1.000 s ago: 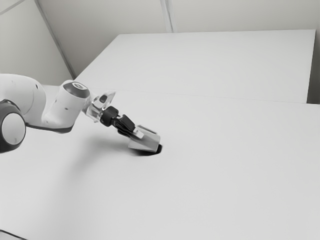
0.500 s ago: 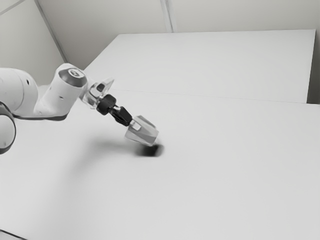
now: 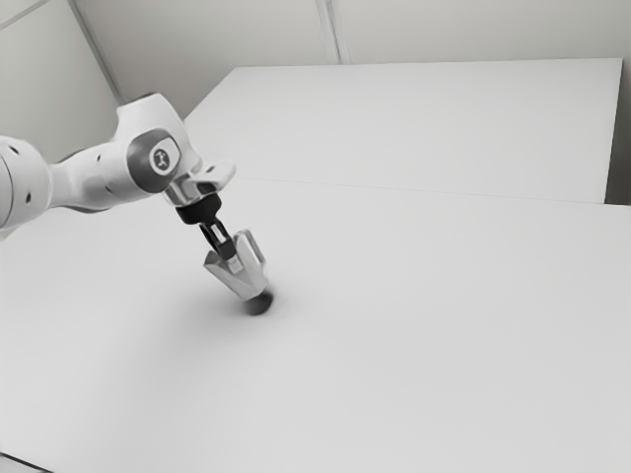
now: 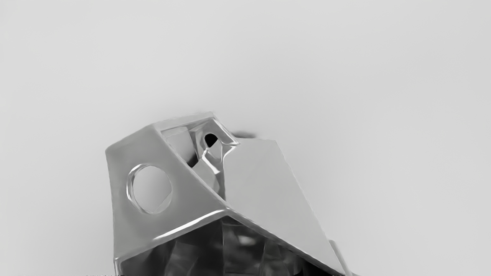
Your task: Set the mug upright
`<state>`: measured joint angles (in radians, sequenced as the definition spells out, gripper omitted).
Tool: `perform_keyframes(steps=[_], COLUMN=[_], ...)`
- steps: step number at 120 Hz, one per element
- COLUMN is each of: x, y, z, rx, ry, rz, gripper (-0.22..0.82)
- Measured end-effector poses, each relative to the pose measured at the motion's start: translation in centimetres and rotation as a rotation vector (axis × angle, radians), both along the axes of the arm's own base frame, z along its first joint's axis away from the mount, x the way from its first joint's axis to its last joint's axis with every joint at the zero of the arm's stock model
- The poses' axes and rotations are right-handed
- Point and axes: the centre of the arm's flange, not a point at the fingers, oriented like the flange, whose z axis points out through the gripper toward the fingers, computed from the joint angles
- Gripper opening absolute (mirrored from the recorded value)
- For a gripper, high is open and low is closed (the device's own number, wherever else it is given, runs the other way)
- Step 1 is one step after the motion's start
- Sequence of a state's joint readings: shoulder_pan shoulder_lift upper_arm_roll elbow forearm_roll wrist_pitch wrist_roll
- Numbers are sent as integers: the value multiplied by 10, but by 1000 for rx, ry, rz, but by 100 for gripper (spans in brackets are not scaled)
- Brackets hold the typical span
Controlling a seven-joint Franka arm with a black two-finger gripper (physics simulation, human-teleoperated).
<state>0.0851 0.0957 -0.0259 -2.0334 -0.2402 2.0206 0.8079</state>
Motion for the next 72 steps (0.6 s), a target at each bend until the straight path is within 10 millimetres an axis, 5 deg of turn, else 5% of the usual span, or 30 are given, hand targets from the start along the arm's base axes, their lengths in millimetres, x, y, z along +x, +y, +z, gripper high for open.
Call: perform_keyframes(steps=[72], x=[-13], y=[-3], z=[-34], rx=[137], ry=[-29], rz=[20], gripper=[-18])
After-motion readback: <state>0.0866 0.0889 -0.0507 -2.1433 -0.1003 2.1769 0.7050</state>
